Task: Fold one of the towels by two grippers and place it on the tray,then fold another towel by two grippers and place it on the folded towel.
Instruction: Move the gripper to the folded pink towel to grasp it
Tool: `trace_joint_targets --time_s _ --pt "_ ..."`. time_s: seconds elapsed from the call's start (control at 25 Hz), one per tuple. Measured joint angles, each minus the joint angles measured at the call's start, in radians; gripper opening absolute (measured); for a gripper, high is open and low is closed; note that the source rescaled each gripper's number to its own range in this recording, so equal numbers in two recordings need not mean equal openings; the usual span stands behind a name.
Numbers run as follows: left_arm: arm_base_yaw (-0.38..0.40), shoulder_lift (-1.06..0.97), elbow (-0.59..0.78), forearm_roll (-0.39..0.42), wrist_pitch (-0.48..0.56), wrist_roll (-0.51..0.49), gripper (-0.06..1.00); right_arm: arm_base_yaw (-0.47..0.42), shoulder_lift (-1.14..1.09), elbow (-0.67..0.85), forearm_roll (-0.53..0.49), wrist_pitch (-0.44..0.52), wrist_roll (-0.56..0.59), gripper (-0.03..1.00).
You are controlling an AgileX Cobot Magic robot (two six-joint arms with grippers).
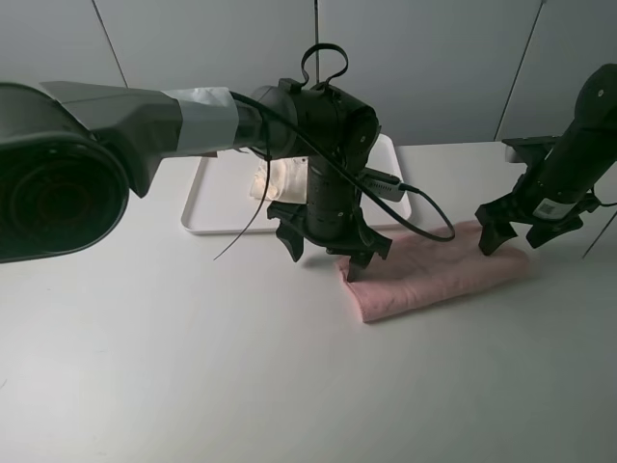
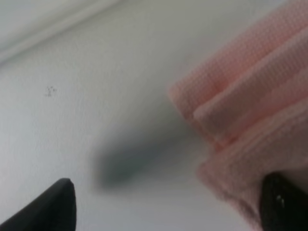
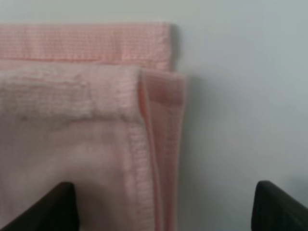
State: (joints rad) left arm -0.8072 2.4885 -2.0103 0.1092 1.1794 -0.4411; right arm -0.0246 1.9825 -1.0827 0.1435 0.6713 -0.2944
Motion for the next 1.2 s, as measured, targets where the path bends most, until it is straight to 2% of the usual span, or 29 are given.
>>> trace_joint_targets --time_s 0.4,0.68,1.08,1.2 --pt "0.0 0.0 0.0 0.0 0.001 0.006 0.98 0.045 0.04 -0.004 -0.006 0.004 0.003 0.78" --pt "0.0 0.0 0.0 0.0 0.001 0.015 0.98 0.056 0.054 -0.012 -0.084 0.006 0.121 0.76" --pt "0.0 0.0 0.0 0.0 0.001 0.015 0.98 0.058 0.079 -0.023 -0.073 0.03 0.149 0.59" --pt "0.0 0.0 0.0 0.0 0.001 0.015 0.98 0.059 0.083 -0.029 -0.055 0.04 0.149 0.48"
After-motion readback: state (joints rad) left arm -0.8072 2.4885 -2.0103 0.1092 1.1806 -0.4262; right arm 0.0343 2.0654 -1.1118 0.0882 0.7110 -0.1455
